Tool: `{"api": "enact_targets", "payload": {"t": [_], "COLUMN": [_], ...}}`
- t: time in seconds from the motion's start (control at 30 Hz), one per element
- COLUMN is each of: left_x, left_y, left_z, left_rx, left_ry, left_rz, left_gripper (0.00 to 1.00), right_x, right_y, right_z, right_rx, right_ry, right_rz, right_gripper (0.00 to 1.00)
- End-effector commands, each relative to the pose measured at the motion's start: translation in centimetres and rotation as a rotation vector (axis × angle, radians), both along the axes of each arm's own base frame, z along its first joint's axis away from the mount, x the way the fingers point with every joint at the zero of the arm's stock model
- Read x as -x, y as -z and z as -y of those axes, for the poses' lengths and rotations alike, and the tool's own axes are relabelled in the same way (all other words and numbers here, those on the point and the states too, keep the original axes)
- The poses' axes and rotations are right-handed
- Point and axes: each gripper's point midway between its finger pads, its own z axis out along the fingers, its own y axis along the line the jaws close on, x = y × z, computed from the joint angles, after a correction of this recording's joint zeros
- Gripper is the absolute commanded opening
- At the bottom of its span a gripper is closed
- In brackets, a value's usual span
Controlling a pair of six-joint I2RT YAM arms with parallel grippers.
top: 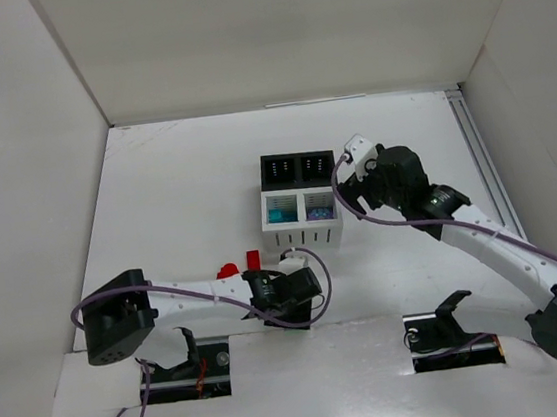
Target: Sort the legos into containers by color
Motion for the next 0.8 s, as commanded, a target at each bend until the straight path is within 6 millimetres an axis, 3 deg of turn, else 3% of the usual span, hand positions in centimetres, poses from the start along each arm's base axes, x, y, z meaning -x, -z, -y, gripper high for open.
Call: {"api": "enact_targets", "payload": {"t": [0.0, 0.23, 0.3, 0.37, 0.4, 0.5, 0.53, 0.63, 0.67, 0.77], "left_x": [0.0, -0.7, -1.8, -3.6, -4.7, -8.4, -9.6, -13.8, -15.1, -20.6], "left_y": [0.1, -2.2, -4.5, -6.5, -8.6, -13.2, -15.8, -19.6, -21.6, -24.3], "left_z": [-2.1, -0.6, 0.9, 1.1, 2.3, 3.2, 4.0, 4.4, 5.9, 6.0], "left_rx": [-0.122, -0.122, -0.076, -0.07, -0.033, 0.008, 0.04, 0.072, 0.142, 0.167], "left_ry": [-0.062, -0.069, -0.071, -0.08, -0.084, -0.13, -0.122, -0.155, -0.154, -0.139], "left_rz": [0.01, 0.077, 0.127, 0.23, 0.286, 0.451, 0.509, 0.628, 0.659, 0.738], "left_gripper": [0.48, 0.38, 0.38, 0.38, 0.38, 0.4, 0.41, 0.43, 0.43, 0.44], "right_x": [0.3, 1.2, 1.6, 1.8, 2.5, 3.8, 4.1, 5.4, 5.5, 6.2], "right_y": [-1.2, -0.8, -0.9, -0.4, 0.3, 1.9, 2.1, 2.4, 2.2, 2.0], "right_z": [1.5, 3.1, 4.1, 6.4, 7.5, 10.1, 10.7, 11.8, 12.2, 12.4], "right_rx": [-0.023, -0.021, -0.014, 0.009, -0.008, -0.029, -0.033, -0.052, -0.054, -0.055], "right_ry": [0.057, 0.099, 0.134, 0.24, 0.292, 0.383, 0.397, 0.411, 0.424, 0.425], "right_rz": [0.033, 0.033, 0.032, 0.034, 0.028, 0.019, 0.024, 0.032, 0.037, 0.038], "right_gripper": [0.94, 0.95, 0.95, 0.99, 0.99, 0.99, 0.99, 0.99, 0.99, 0.99]}}
